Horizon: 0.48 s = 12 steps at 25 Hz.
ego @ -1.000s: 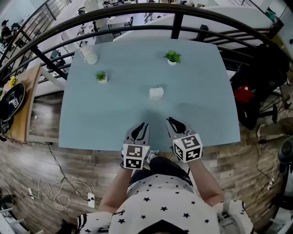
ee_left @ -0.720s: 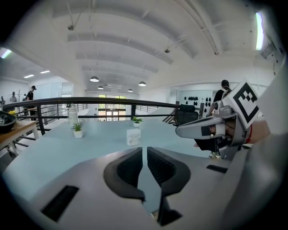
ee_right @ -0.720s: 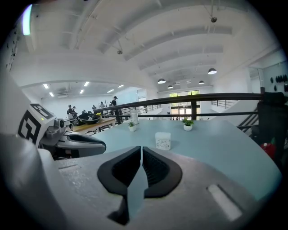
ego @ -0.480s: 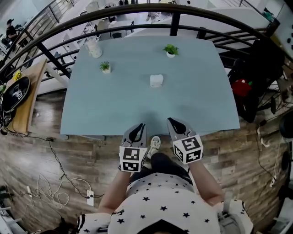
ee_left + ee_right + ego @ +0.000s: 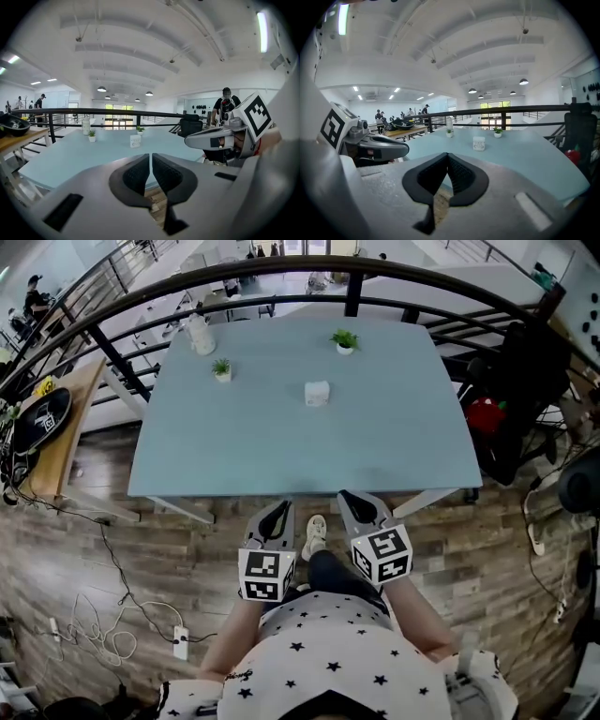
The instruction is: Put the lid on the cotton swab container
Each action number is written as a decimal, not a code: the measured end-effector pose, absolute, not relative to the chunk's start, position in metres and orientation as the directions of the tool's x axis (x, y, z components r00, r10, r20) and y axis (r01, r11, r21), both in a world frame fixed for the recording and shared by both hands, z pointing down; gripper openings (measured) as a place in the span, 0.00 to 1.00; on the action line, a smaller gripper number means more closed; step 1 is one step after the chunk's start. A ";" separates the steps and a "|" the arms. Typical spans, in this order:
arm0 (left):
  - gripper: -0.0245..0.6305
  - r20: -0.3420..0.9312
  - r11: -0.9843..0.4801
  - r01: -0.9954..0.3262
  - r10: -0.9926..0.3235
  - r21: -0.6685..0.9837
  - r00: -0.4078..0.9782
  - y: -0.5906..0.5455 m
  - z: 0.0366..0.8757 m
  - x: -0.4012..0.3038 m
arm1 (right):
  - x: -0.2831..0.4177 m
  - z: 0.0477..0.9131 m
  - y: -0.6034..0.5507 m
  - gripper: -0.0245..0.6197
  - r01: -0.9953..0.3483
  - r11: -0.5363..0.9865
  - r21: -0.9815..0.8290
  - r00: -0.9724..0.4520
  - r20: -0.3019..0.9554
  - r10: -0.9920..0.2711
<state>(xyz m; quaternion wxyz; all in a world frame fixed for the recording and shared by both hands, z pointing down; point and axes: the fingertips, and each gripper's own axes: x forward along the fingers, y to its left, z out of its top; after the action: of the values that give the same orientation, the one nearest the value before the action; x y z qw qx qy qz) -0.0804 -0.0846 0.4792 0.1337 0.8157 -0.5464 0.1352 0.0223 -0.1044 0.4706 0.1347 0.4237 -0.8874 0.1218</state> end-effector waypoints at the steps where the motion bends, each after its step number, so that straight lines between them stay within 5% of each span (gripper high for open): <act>1: 0.07 0.362 -0.366 -0.928 -0.857 0.073 0.367 -0.078 0.477 -0.081 | 0.022 0.469 -0.098 0.05 -0.784 0.613 -0.099 -0.605 0.339 -0.720; 12: 0.05 0.341 -0.395 -0.913 -0.848 0.101 0.405 -0.038 0.473 -0.071 | 0.024 0.462 -0.054 0.05 -0.786 0.610 -0.106 -0.609 0.308 -0.731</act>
<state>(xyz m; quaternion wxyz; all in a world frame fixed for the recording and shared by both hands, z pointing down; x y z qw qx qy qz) -0.0714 -0.0382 0.4735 0.1368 0.8269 -0.5325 0.1180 0.0242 -0.0535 0.4616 0.1178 0.4263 -0.8894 0.1160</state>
